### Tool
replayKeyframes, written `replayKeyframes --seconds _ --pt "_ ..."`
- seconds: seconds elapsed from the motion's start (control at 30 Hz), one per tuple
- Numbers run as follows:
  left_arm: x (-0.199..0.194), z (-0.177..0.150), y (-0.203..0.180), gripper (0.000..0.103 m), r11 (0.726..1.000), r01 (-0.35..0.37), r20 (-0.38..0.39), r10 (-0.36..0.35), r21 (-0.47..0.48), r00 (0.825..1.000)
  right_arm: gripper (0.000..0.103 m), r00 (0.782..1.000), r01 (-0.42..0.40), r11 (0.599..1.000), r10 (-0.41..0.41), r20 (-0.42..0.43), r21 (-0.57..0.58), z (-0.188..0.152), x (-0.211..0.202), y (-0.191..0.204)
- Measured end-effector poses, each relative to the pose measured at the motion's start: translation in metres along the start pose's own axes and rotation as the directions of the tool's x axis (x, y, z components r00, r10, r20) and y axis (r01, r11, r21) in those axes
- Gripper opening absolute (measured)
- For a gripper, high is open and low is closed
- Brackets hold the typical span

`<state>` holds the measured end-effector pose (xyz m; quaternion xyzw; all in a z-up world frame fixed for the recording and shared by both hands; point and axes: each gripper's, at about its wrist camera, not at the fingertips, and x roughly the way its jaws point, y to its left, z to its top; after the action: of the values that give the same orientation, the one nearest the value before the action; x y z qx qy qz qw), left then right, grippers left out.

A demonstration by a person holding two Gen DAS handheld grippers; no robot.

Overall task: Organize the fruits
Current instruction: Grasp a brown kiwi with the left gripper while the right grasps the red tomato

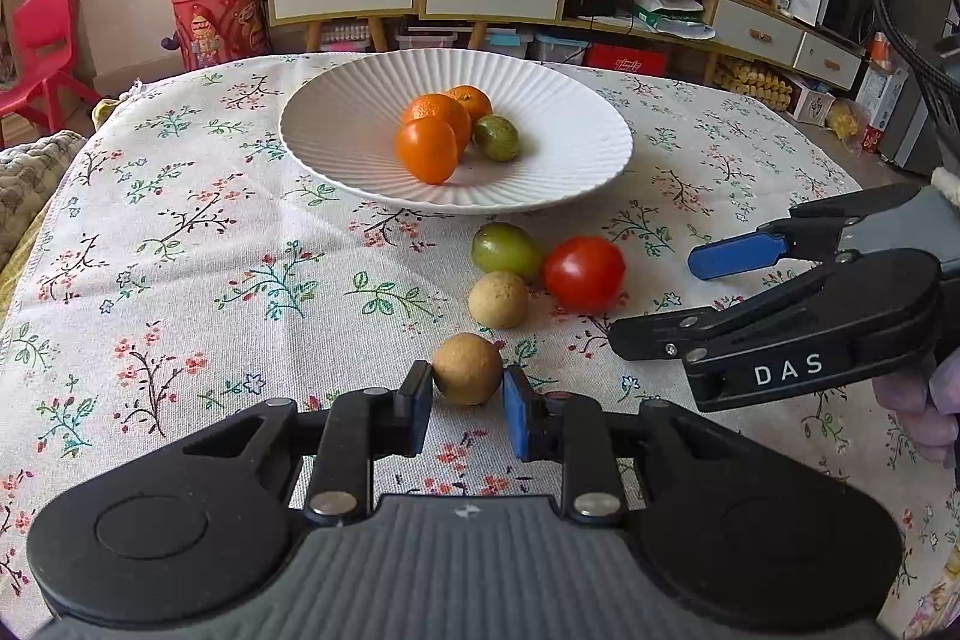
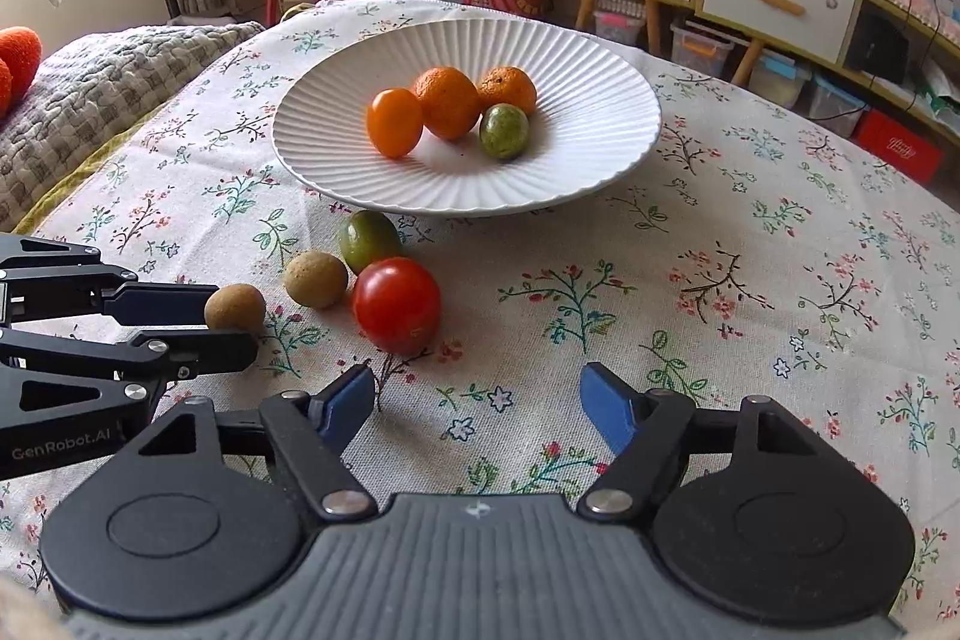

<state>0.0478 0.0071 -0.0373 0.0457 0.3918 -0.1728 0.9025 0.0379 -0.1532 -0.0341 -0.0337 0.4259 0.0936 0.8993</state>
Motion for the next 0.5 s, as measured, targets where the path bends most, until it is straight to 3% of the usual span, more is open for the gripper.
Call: replayKeyframes --seconds 0.5 --pt "-0.003 0.0 0.009 0.009 1.0 -0.017 -0.009 0.017 -0.026 1.0 0.039 0.995 -0.081 0.996 0.083 0.062 -0.036 0.009 0.006 0.015"
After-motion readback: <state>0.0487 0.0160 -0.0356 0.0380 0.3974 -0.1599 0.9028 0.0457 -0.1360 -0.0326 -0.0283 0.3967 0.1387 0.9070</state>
